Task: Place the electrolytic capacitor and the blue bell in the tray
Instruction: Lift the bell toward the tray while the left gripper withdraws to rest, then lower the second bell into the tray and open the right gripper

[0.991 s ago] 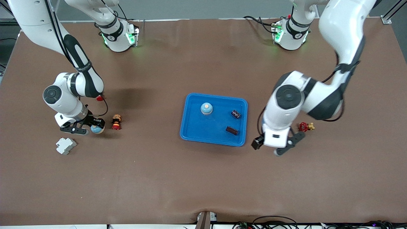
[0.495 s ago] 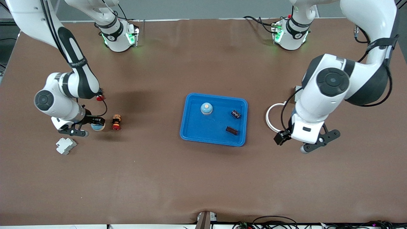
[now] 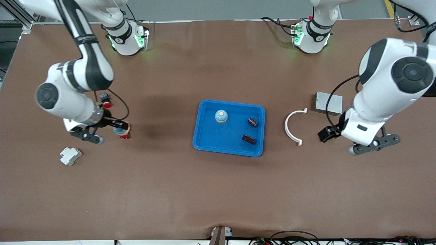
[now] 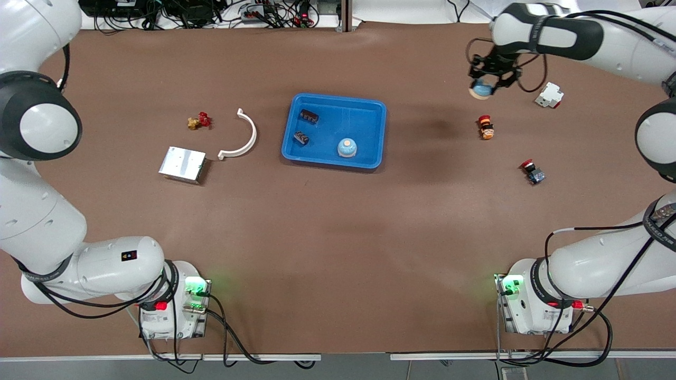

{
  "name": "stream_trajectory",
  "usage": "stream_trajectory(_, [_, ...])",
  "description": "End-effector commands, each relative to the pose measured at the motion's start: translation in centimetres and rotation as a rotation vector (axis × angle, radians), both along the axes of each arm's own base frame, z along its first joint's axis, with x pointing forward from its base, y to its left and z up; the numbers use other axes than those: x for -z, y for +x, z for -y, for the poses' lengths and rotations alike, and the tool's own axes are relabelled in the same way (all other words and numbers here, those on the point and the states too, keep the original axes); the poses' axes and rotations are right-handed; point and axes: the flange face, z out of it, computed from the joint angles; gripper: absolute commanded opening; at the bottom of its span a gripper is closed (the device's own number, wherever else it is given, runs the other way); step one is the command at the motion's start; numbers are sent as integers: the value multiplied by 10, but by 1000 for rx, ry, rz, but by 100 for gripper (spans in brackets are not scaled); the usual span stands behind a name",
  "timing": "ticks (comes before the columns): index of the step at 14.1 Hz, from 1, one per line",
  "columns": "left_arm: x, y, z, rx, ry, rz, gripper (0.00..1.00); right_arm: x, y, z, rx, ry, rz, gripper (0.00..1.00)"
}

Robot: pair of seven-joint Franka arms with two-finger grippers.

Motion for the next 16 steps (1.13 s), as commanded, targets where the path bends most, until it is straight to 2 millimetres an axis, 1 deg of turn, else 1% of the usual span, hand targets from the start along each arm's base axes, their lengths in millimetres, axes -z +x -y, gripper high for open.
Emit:
stream_trajectory(1, [-18,-7,-5,25,-3,-33,100,-26,-11,-85,111,2,20,0])
stream_trajectory(2, [-22,-10,-6,22,-5,-37,100,-34,-16,-113,141,8,32,0])
stream_trajectory(3, [-34,-14,-12,6,-24,-27,100,-34,-22,-140,173,9,35,0])
stream_trajectory(4, [-37,-13,-24,-20,-48,-29,100,-32,-23,-169,202,3,42,0])
stream_trajectory(5, [-38,-12,-36,-43,-66,-32,100,-27,-22,-193,236,-15,48,0])
stream_trajectory(6, [-40,-11,-46,-65,-94,-39,100,-17,-22,-221,266,-38,59,0])
stream_trajectory(7, [-40,-11,-51,-78,-118,-46,100,-4,-24,-247,292,-60,68,0])
stream_trajectory(9, [-46,-18,-54,-77,-105,-69,100,28,-28,-296,347,-97,85,0])
stream_trajectory(10, [-49,-19,-59,-44,-101,-69,100,47,-27,-312,379,-106,95,0])
stream_trajectory(11, [-49,-18,-66,11,-101,-70,100,63,-25,-323,405,-103,105,0])
stream_trajectory(12, [-49,-17,-82,29,-102,-70,100,77,-26,-331,420,-93,117,0])
stream_trajectory(13, [-49,-15,-98,33,-102,-69,100,88,-26,-335,433,-79,123,0])
stream_trajectory(14, [-53,-16,-104,44,-100,-65,100,97,-26,-337,441,-71,126,0])
stream_trajectory(15, [-62,-20,-106,54,-85,-50,100,101,-27,-338,449,-75,122,0])
stream_trajectory(16, [-64,-21,-109,62,-79,-49,100,106,-29,-339,459,-80,119,0])
